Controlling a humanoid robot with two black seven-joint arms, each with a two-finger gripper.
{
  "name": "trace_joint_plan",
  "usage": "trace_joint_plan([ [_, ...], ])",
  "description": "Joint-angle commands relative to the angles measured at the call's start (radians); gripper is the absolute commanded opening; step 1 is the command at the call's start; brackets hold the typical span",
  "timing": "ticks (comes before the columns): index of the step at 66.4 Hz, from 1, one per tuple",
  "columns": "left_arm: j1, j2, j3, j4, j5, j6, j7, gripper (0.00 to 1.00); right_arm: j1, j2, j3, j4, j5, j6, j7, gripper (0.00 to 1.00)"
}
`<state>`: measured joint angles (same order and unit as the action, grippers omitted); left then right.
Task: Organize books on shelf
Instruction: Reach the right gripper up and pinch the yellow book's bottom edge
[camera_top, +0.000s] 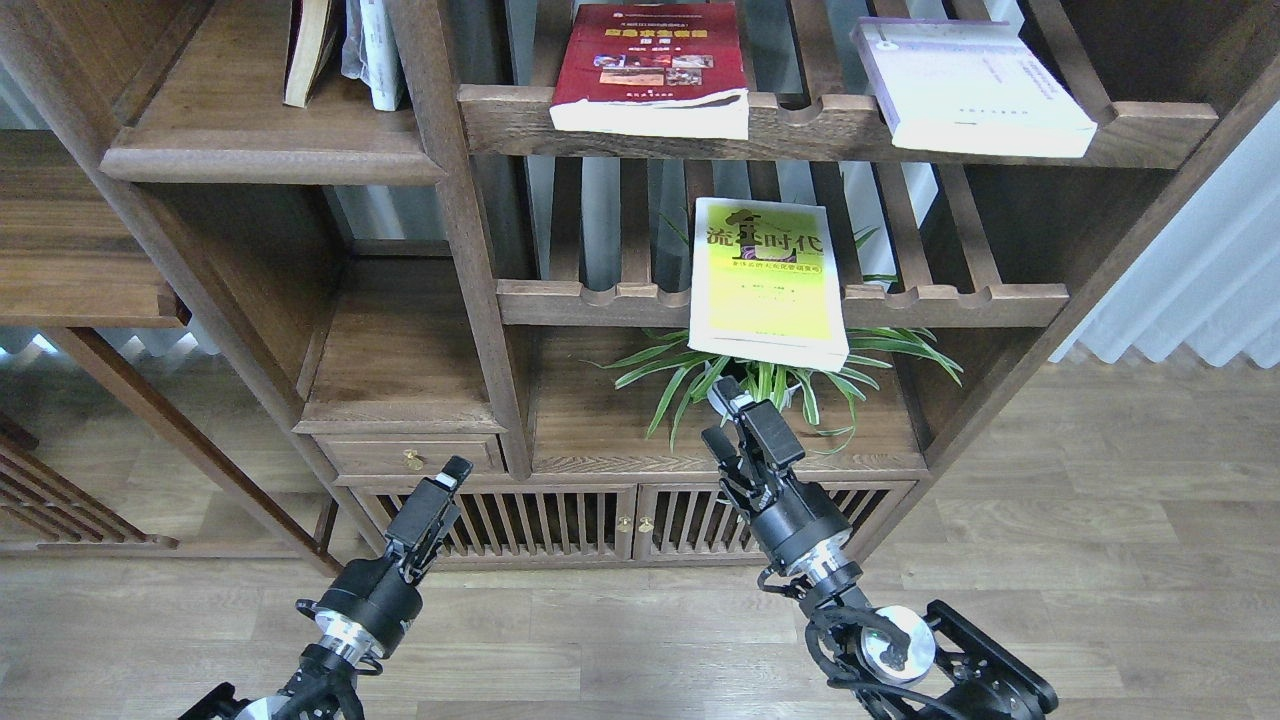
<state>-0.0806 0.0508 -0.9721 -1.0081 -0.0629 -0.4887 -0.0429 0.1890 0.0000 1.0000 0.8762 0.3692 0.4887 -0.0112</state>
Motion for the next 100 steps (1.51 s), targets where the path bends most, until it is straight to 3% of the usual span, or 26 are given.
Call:
trace_joint_plan([
  [1, 0.004, 0.000, -0.002, 0.000, 0.000, 0.000, 0.000, 1.00, 0.047, 0.000, 0.009, -0.057, 0.005, -0.012, 0.002, 0.99],
  [16, 0.005, 0.000, -0.010, -0.001, 0.000, 0.000, 0.000, 1.00, 0.098, 0.000, 0.038, -0.095, 0.033, -0.061, 0.031, 0.99],
  [58, 0.005, 0.008, -0.019, -0.007, -0.002, 0.000, 0.000, 1.00, 0.159, 0.000, 0.097, -0.123, 0.048, -0.170, 0.031, 0.95],
  [73, 0.007, 0.008, -0.022, -0.007, -0.002, 0.000, 0.000, 1.00, 0.205, 0.000, 0.098, -0.140, 0.053, -0.170, 0.033, 0.80],
  [100, 0.009, 0.021, -0.034, -0.014, 0.002, 0.000, 0.003, 1.00, 0.214, 0.000, 0.098, -0.186, 0.054, -0.168, 0.050, 0.37],
])
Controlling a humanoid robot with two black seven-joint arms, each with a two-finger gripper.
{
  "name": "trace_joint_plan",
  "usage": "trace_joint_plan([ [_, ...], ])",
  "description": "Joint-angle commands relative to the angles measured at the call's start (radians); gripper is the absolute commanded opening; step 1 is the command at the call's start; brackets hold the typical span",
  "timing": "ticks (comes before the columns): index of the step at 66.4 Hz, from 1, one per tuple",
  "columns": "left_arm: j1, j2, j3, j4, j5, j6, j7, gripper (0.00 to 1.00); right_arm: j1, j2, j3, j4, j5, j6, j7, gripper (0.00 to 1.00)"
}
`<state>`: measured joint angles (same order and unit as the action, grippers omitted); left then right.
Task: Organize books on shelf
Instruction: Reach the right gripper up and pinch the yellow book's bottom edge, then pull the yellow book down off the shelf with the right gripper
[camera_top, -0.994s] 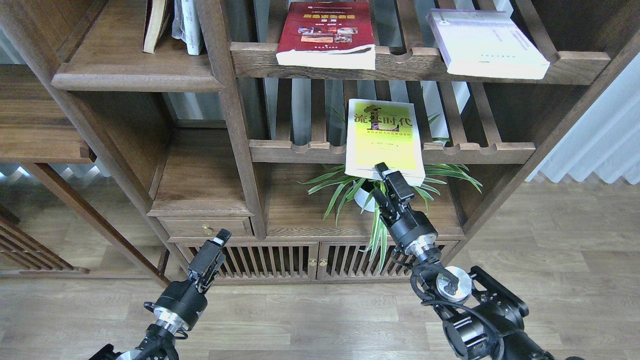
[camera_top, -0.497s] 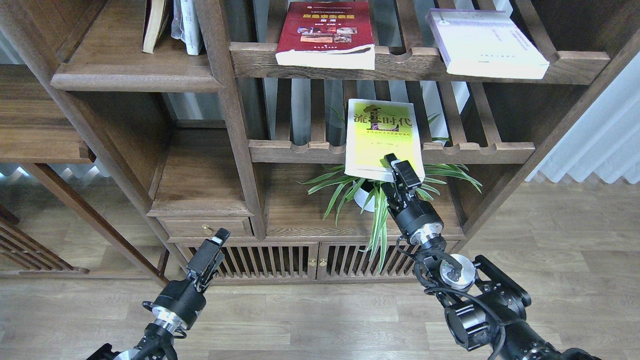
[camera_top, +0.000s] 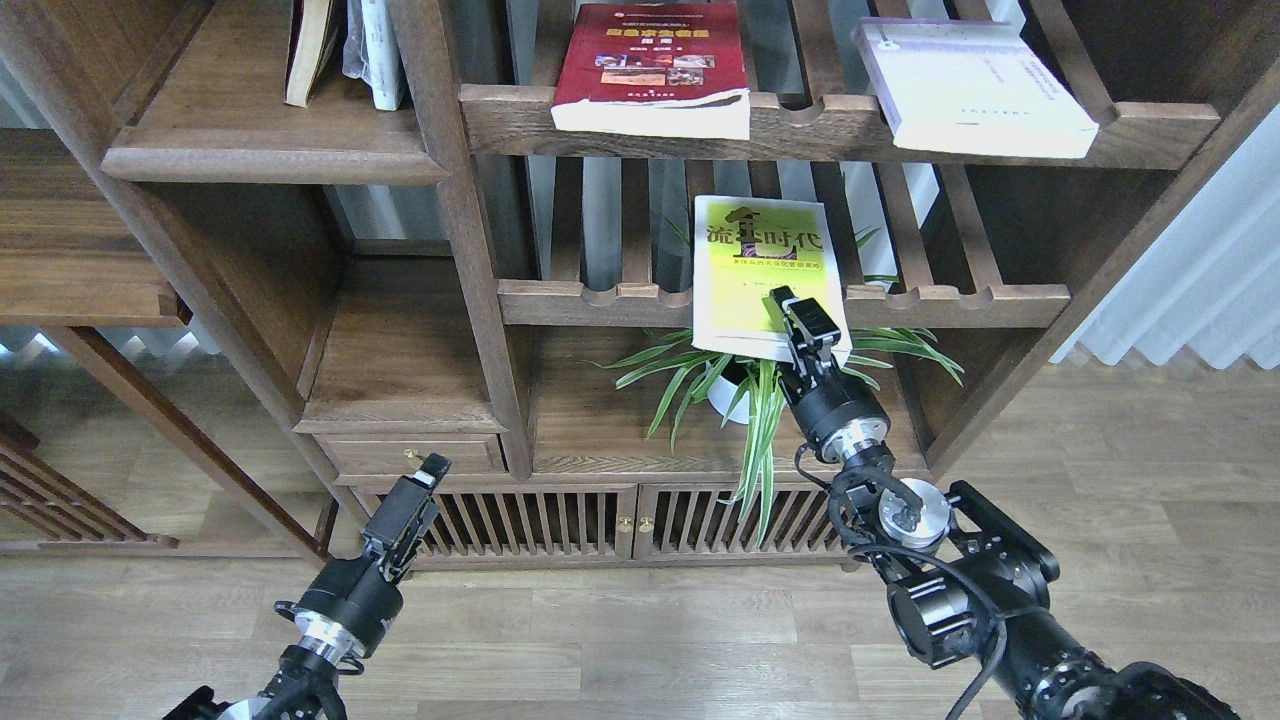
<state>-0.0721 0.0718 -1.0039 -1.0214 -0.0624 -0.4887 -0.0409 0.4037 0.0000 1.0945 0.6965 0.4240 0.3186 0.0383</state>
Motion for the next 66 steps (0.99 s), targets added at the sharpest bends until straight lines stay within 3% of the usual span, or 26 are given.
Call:
trace_joint_plan([
  [1, 0.000, 0.000, -0.002, 0.000, 0.001, 0.000, 0.001, 1.00, 0.000, 0.000, 0.004, -0.008, -0.001, 0.003, 0.000, 0.36],
  [10, 0.000, 0.000, -0.002, 0.000, 0.001, 0.000, 0.001, 1.00, -0.008, 0.000, 0.004, -0.014, 0.007, 0.020, -0.001, 0.22],
  [14, 0.000, 0.000, -0.002, 0.000, 0.001, 0.000, 0.001, 1.00, -0.014, 0.000, 0.004, -0.006, 0.021, 0.046, -0.001, 0.07],
  [16, 0.000, 0.000, -0.002, 0.000, 0.001, 0.000, 0.001, 1.00, -0.017, 0.000, 0.004, -0.003, 0.022, 0.057, -0.001, 0.04],
  [30, 0.000, 0.000, -0.018, 0.000, 0.001, 0.000, -0.001, 1.00, -0.042, 0.000, -0.007, 0.064, 0.024, 0.092, -0.003, 0.04],
  [66, 0.002, 0.014, -0.024, 0.009, 0.001, 0.000, -0.005, 1.00, -0.325, 0.000, -0.065, 0.550, 0.019, 0.091, -0.014, 0.04],
])
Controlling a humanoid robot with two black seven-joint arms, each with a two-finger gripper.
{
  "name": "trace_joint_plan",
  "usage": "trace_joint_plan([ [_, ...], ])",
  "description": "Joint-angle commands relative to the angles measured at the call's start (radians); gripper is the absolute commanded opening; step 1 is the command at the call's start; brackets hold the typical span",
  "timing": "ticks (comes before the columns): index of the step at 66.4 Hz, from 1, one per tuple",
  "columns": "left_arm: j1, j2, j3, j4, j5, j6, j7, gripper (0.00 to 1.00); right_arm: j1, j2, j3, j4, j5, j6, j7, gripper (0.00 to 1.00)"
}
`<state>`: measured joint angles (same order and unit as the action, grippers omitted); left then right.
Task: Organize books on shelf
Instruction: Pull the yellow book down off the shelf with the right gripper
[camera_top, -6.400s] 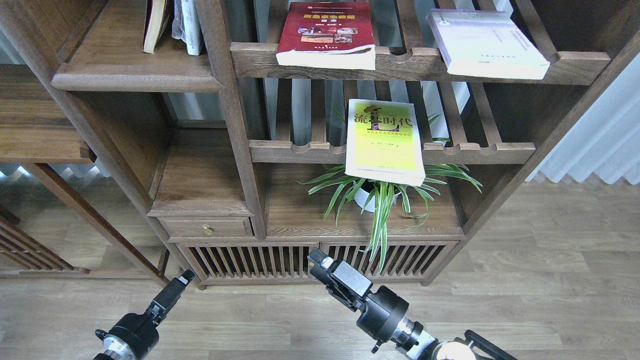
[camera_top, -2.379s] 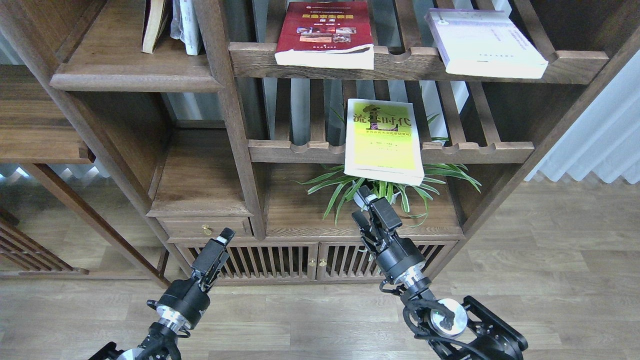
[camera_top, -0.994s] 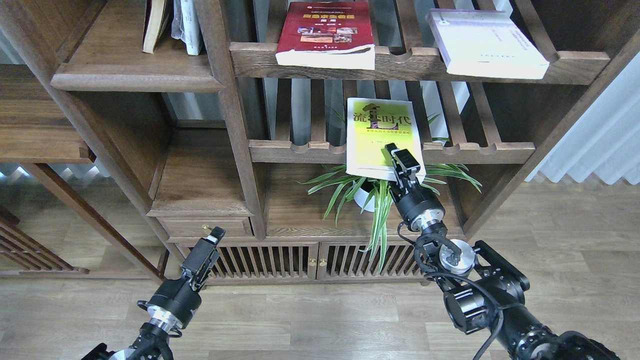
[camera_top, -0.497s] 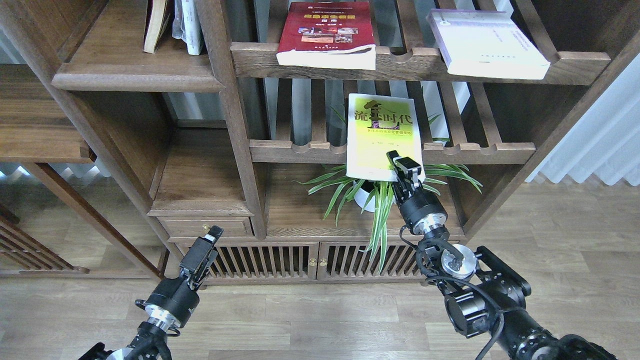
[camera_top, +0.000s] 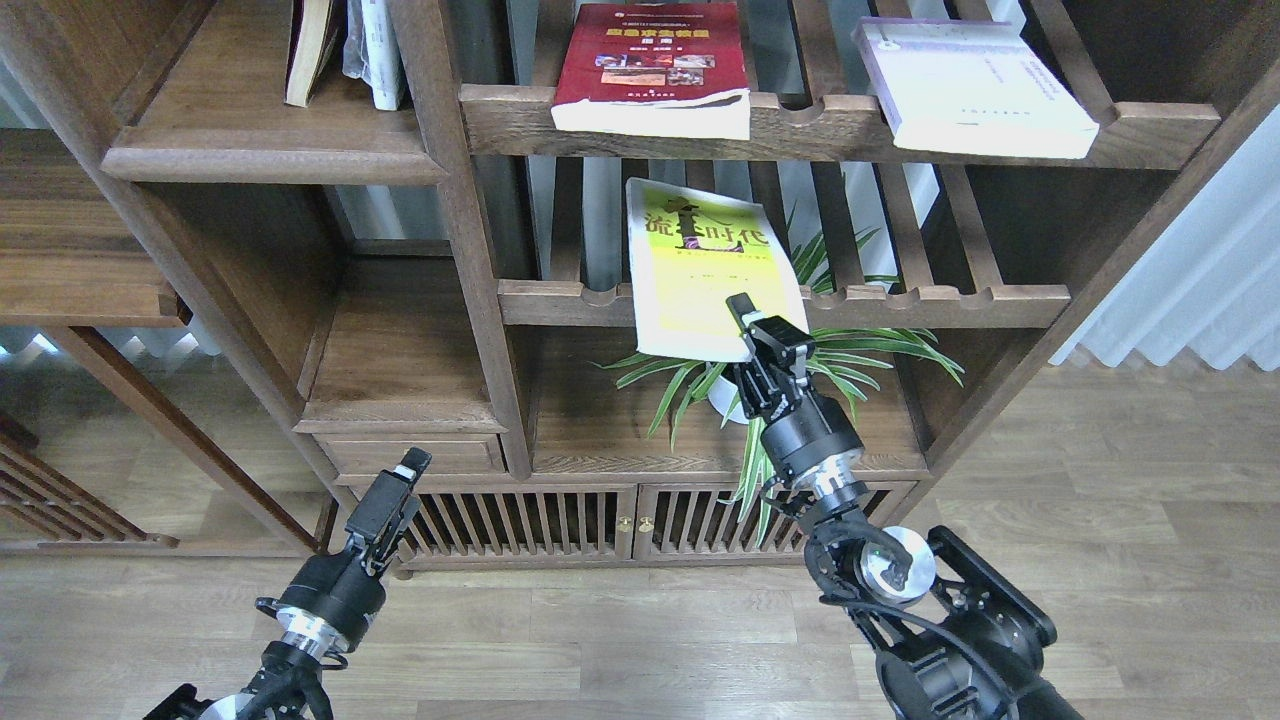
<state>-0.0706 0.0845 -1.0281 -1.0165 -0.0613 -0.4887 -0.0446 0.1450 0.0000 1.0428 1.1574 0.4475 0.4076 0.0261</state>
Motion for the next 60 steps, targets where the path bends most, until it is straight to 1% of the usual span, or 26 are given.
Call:
trace_joint_plan([
  [1, 0.000, 0.001, 0.000, 0.004, -0.002, 0.000, -0.001, 1.00, -0.074, 0.000, -0.016, 0.097, -0.004, 0.002, -0.003, 0.04],
  [13, 0.005, 0.000, 0.002, 0.007, -0.005, 0.000, -0.005, 1.00, -0.177, 0.000, -0.027, 0.188, -0.015, 0.008, -0.009, 0.04],
  [16, 0.003, 0.001, 0.002, 0.010, -0.003, 0.000, 0.006, 1.00, -0.225, 0.000, -0.041, 0.212, -0.026, 0.016, -0.025, 0.04],
  [28, 0.005, 0.054, 0.000, 0.007, -0.011, 0.000, 0.009, 1.00, -0.295, 0.000, -0.056, 0.219, -0.067, 0.077, -0.066, 0.04],
  [34, 0.005, 0.072, -0.007, 0.009, -0.032, 0.000, 0.029, 1.00, -0.314, 0.000, -0.063, 0.214, -0.076, 0.081, -0.087, 0.04],
  [37, 0.003, 0.075, -0.009, 0.007, -0.049, 0.000, 0.048, 1.00, -0.320, 0.000, -0.063, 0.214, -0.078, 0.081, -0.098, 0.04],
  [40, 0.003, 0.083, -0.007, 0.007, -0.069, 0.000, 0.077, 1.00, -0.324, 0.000, -0.063, 0.211, -0.078, 0.081, -0.112, 0.04],
  [41, 0.003, 0.090, -0.004, 0.006, -0.080, 0.000, 0.095, 1.00, -0.326, 0.000, -0.063, 0.211, -0.078, 0.081, -0.120, 0.04],
  [42, 0.003, 0.093, -0.004, 0.006, -0.084, 0.000, 0.104, 1.00, -0.326, 0.000, -0.063, 0.209, -0.079, 0.081, -0.123, 0.04],
  [43, 0.003, 0.104, 0.000, 0.003, -0.101, 0.000, 0.129, 1.00, -0.328, 0.000, -0.063, 0.209, -0.079, 0.081, -0.132, 0.04],
  [45, 0.003, 0.113, 0.005, -0.001, -0.115, 0.000, 0.147, 1.00, -0.331, 0.000, -0.063, 0.209, -0.079, 0.081, -0.138, 0.04],
  [46, 0.003, 0.124, 0.010, -0.004, -0.132, 0.000, 0.170, 1.00, -0.335, 0.000, -0.063, 0.208, -0.079, 0.081, -0.147, 0.04],
  [48, 0.003, 0.133, 0.013, -0.007, -0.152, 0.000, 0.190, 1.00, -0.340, 0.000, -0.063, 0.208, -0.079, 0.081, -0.156, 0.04],
  [49, 0.003, 0.142, 0.017, -0.008, -0.172, 0.000, 0.210, 1.00, -0.346, 0.000, -0.063, 0.208, -0.081, 0.081, -0.166, 0.04],
  [52, 0.003, 0.153, 0.023, -0.013, -0.198, 0.000, 0.236, 1.00, -0.352, 0.000, -0.063, 0.208, -0.082, 0.081, -0.179, 0.04],
  [55, 0.002, 0.173, 0.049, -0.033, -0.251, 0.000, 0.278, 1.00, -0.364, 0.000, -0.070, 0.203, -0.090, 0.081, -0.209, 0.04],
  [58, 0.003, 0.192, 0.071, -0.053, -0.284, 0.000, 0.298, 1.00, -0.367, 0.000, -0.081, 0.194, -0.095, 0.081, -0.221, 0.05],
  [60, 0.003, 0.230, 0.111, -0.095, -0.345, 0.000, 0.331, 1.00, -0.369, 0.000, -0.102, 0.164, -0.105, 0.081, -0.242, 0.05],
])
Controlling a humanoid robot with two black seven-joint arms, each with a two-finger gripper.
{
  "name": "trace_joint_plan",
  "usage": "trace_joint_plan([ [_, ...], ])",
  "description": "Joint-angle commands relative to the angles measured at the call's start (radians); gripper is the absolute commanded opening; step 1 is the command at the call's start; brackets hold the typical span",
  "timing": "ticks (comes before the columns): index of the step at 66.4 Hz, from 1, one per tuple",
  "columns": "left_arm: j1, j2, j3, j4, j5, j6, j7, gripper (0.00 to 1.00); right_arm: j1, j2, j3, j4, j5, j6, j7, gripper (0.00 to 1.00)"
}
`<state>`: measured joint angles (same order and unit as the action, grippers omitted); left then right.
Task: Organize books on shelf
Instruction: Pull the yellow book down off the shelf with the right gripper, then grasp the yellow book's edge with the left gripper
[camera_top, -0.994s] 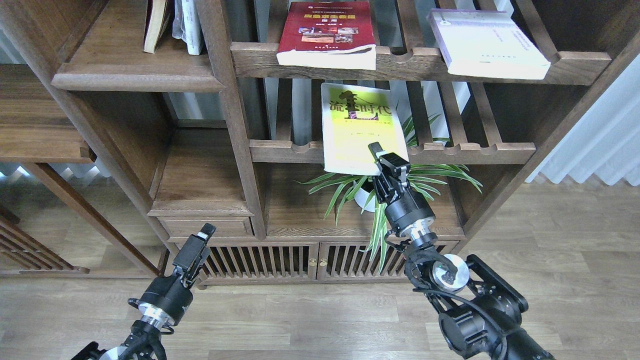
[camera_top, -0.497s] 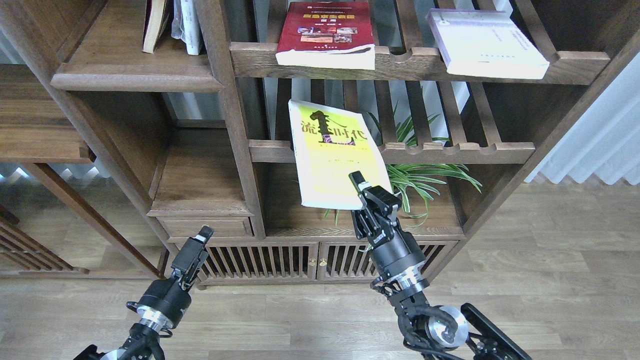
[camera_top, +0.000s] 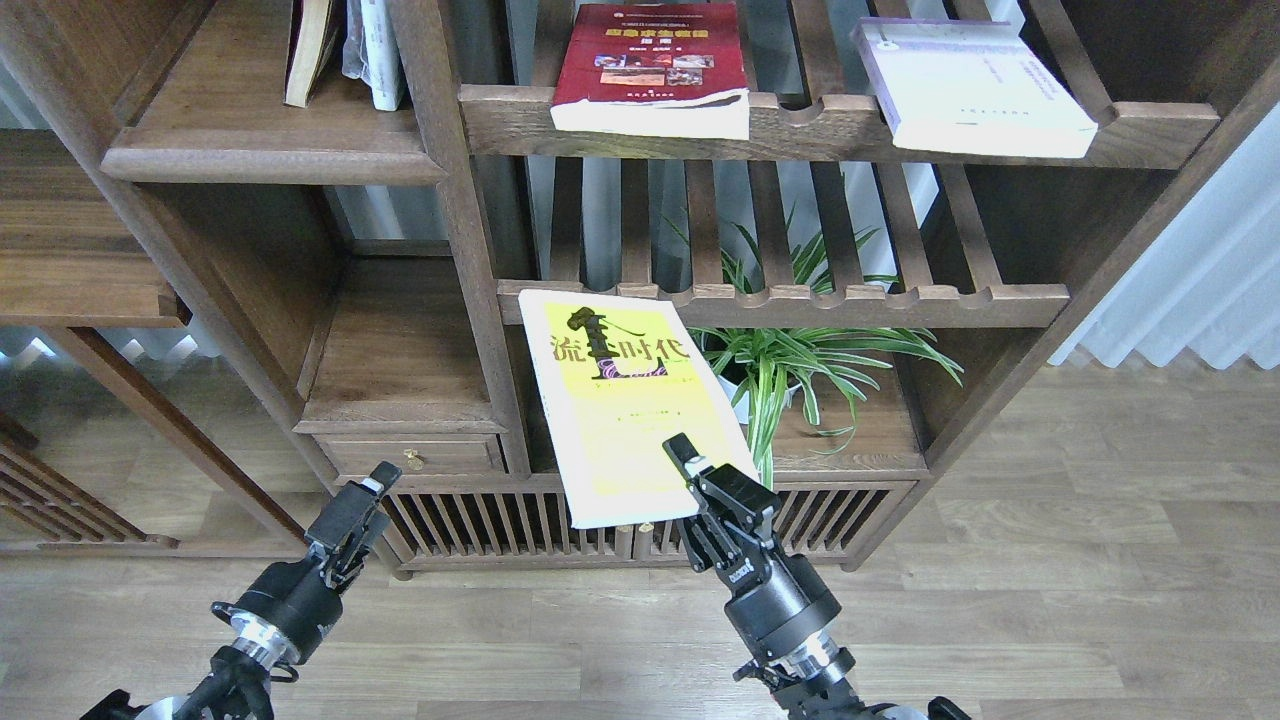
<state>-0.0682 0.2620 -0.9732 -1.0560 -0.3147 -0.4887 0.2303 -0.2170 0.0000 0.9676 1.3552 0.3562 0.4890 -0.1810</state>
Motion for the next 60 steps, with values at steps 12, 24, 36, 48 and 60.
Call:
trace_joint_plan([
  [12, -0.018, 0.065, 0.067, -0.116, -0.148, 0.000, 0.090, 1.00, -0.005, 0.000, -0.049, -0.083, -0.045, 0.000, -0.054, 0.05],
  [24, -0.028, 0.085, 0.071, -0.174, -0.213, 0.000, 0.092, 1.00, 0.002, 0.000, -0.050, -0.102, -0.046, 0.000, -0.057, 0.05],
  [36, -0.028, 0.097, 0.108, -0.188, -0.221, 0.000, 0.092, 1.00, 0.007, 0.000, -0.052, -0.114, -0.046, 0.000, -0.058, 0.05],
  [48, -0.028, 0.097, 0.177, -0.183, -0.221, 0.000, 0.092, 1.00, 0.005, 0.000, -0.056, -0.114, -0.048, 0.000, -0.063, 0.05],
  [60, -0.048, 0.089, 0.225, -0.174, -0.222, 0.000, 0.090, 1.00, -0.001, 0.000, -0.086, -0.114, -0.049, 0.000, -0.071, 0.05],
])
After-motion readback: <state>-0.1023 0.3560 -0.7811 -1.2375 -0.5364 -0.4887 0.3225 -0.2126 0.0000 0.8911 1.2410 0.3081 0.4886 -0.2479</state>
